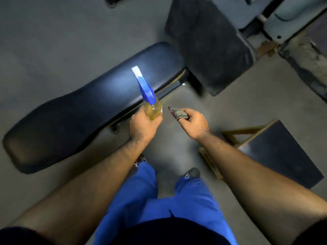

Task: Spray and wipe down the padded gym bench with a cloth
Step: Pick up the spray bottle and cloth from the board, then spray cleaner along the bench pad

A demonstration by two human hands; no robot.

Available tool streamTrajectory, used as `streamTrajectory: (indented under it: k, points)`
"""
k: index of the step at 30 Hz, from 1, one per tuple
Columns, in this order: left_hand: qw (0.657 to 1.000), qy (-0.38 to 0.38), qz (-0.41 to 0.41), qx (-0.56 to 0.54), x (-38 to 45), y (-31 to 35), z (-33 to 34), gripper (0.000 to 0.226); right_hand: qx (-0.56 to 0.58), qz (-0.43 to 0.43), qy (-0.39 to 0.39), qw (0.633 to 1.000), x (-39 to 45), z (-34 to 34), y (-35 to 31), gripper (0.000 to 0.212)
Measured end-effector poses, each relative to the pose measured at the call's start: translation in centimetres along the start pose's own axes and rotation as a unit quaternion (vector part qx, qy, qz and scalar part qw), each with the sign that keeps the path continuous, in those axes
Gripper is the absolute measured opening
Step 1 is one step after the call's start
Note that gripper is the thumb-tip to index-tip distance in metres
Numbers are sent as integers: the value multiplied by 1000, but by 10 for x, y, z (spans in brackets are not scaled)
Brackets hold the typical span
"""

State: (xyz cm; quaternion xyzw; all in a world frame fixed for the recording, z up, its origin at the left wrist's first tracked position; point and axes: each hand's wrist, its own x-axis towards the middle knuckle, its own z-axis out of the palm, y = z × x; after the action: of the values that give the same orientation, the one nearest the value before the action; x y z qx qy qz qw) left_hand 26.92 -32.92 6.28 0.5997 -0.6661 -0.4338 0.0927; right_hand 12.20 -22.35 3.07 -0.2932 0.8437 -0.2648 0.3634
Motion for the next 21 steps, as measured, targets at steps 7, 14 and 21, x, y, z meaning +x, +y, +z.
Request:
streamTrajectory:
  k: [7, 14, 21]
  points:
    - [990, 97, -97, -20, 94, -62, -103, 39, -97, -103, -91, 986, 80, 98, -119, 29]
    - [976, 144, -151, -63, 194, -102, -120, 36, -218, -177, -151, 948, 200, 167, -170, 36]
    - [963, 178, -196, -45, 273, -125, -89, 38, -238, -216, -140, 937, 302, 231, -169, 26]
